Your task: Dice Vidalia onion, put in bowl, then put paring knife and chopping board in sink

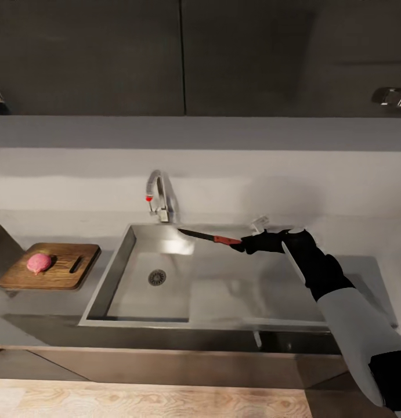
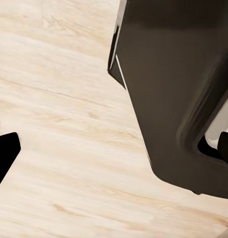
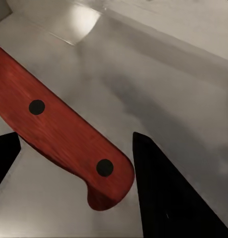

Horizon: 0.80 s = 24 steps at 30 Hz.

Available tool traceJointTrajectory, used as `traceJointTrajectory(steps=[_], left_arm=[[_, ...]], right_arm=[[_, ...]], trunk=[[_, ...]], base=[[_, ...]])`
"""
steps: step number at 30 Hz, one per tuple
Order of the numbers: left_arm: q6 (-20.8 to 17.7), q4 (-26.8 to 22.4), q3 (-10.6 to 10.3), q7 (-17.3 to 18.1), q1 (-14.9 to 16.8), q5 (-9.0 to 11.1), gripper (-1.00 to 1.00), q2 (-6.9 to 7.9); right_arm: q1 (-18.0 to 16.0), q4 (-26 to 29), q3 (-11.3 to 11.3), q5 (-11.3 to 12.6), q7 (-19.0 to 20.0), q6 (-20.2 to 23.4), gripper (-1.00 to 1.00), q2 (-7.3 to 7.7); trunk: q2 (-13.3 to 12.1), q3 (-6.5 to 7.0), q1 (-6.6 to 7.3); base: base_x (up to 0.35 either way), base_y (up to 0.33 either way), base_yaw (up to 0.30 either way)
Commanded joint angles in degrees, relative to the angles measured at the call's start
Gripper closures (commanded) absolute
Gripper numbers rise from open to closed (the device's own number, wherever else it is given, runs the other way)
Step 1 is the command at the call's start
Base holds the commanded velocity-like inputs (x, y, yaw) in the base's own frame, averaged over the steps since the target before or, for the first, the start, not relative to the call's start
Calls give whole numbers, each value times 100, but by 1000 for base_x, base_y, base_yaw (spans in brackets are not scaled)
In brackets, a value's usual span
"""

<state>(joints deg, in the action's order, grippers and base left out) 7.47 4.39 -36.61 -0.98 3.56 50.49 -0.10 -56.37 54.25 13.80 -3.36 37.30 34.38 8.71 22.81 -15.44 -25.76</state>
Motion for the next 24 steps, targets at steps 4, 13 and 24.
traceJointTrajectory(steps=[4,13,24], left_arm=[[18,9,-27,-7,6,-3,-100,42],[18,9,-30,-7,7,-4,-100,62],[18,9,-30,-7,7,-4,-100,98]], right_arm=[[-6,7,6,-16,32,33,100,0],[-6,7,0,-8,32,41,100,6],[-6,6,8,-7,32,42,100,-1]], trunk=[[11,-11,-2],[11,7,-2],[11,99,-2]], base=[[-90,276,0],[-88,276,0],[-79,276,0]])
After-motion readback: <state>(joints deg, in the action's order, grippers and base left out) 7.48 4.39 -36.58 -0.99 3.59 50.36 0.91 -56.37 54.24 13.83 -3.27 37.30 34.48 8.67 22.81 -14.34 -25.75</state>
